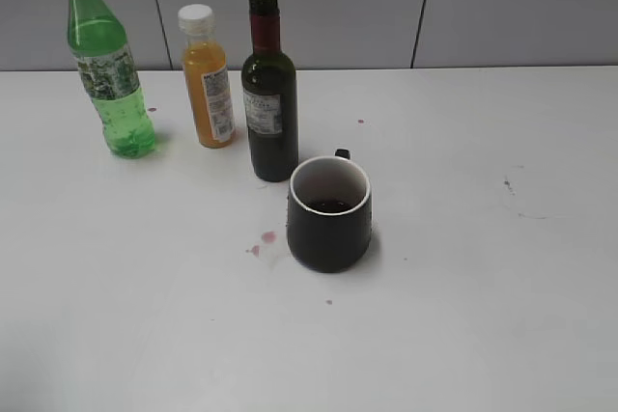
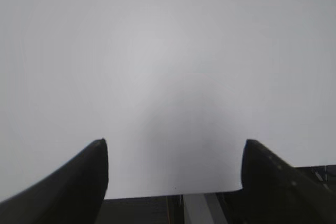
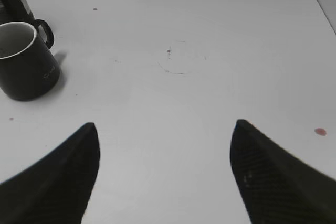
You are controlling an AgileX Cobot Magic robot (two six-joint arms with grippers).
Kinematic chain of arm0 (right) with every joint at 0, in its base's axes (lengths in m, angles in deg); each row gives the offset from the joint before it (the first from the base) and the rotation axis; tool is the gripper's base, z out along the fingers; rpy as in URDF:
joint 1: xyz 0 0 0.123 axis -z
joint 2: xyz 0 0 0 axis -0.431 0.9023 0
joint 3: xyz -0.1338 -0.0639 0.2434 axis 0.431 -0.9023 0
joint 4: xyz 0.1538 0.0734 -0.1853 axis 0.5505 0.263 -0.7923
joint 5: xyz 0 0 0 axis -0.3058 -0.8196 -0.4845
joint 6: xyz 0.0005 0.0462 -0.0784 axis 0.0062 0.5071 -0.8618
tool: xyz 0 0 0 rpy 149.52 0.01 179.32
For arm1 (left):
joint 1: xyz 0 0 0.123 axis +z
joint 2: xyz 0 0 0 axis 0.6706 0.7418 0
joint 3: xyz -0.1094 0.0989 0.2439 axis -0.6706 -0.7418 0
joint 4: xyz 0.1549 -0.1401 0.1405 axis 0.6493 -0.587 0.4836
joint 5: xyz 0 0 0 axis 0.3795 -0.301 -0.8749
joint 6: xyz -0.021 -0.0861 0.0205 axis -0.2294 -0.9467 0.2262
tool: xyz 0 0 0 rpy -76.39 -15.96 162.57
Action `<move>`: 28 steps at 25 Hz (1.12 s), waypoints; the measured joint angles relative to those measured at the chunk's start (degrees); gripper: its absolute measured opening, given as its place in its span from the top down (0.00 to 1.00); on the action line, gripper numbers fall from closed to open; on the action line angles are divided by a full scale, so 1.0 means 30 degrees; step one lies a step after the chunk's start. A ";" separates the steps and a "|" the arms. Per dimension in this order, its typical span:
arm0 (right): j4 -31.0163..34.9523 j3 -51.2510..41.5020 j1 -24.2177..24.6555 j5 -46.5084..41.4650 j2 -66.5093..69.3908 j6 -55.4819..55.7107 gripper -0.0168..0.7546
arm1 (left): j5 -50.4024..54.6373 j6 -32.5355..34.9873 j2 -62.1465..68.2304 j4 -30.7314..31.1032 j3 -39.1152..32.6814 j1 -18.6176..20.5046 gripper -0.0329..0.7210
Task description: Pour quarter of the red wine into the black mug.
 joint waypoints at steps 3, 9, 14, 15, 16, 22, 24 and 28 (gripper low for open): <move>0.0000 0.0000 0.0000 0.0000 0.0000 0.0000 0.22 | 0.0082 0.0018 -0.2315 -0.0233 -0.1492 0.0000 0.17; 0.0000 0.0000 0.0000 0.0000 0.0000 0.0020 0.22 | -0.0748 0.0043 -0.7690 -0.0293 -0.4138 0.0000 0.17; 0.0000 0.0000 0.0000 0.0000 0.0000 0.0020 0.22 | -0.2084 0.0043 -1.1775 -0.0224 -0.5780 0.0000 0.17; 0.0000 0.0000 0.0000 0.0000 0.0000 0.0020 0.22 | -0.2084 0.0027 -1.2533 -0.0178 -0.5931 0.0000 0.17; 0.0000 0.0000 0.0000 0.0000 0.0000 0.0020 0.22 | -0.2084 0.0015 -1.3231 -0.0081 -0.6006 0.0000 0.17; 0.0000 0.0000 0.0000 0.0000 0.0000 0.0001 0.22 | -0.2131 0.0007 -1.6253 0.0117 -0.6090 0.0000 0.17; 0.0000 0.0000 0.0000 0.0000 0.0000 0.0001 0.22 | -0.2131 0.0007 -1.6926 0.0126 -0.6090 0.0000 0.17; 0.0000 0.0000 0.0000 0.0000 0.0000 0.0001 0.22 | -0.2131 0.0007 -1.7640 0.0160 -0.6090 0.0000 0.17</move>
